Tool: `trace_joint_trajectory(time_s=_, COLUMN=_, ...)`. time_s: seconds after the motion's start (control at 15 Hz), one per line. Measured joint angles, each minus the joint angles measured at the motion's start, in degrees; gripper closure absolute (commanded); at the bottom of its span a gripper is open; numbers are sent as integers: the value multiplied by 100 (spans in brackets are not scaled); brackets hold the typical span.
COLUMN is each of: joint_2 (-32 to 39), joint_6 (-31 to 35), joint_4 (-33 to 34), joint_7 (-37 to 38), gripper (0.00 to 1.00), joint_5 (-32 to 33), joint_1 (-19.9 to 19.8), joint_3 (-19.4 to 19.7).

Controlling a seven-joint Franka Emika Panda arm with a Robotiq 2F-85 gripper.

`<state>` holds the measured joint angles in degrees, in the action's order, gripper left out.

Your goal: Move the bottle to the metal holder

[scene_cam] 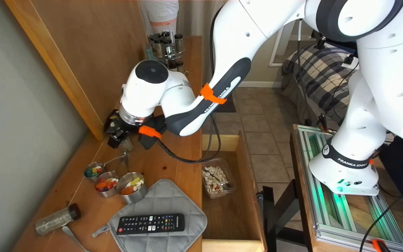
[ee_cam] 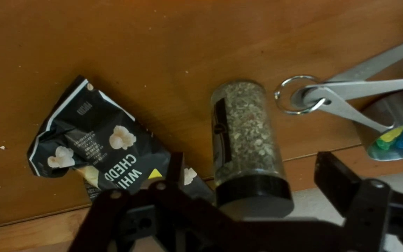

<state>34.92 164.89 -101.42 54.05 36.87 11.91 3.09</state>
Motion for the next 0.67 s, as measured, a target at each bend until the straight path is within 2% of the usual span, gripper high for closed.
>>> trace_joint_trajectory(time_s=0.2, joint_2=43, joint_6=4, joint_4=40, joint_7=145, gripper=52, joint_5=-3, joint_1=64, joint_3=82)
trace_joint_trajectory(time_s=0.33, joint_2=69, joint_6=4, joint_4=64, joint_7=227, gripper=71, joint_5=-3, joint_1=110, joint_3=131)
trace_joint_trajectory(time_s=0.4, joint_2=79, joint_6=5, joint_4=77, joint_7=261, gripper=76, joint_5=-3, joint_1=139, joint_3=160)
trace_joint_trajectory(time_s=0.67, joint_2=104, joint_6=4, joint_4=111, joint_7=327, gripper=76, joint_5=-3, joint_1=211, joint_3=213)
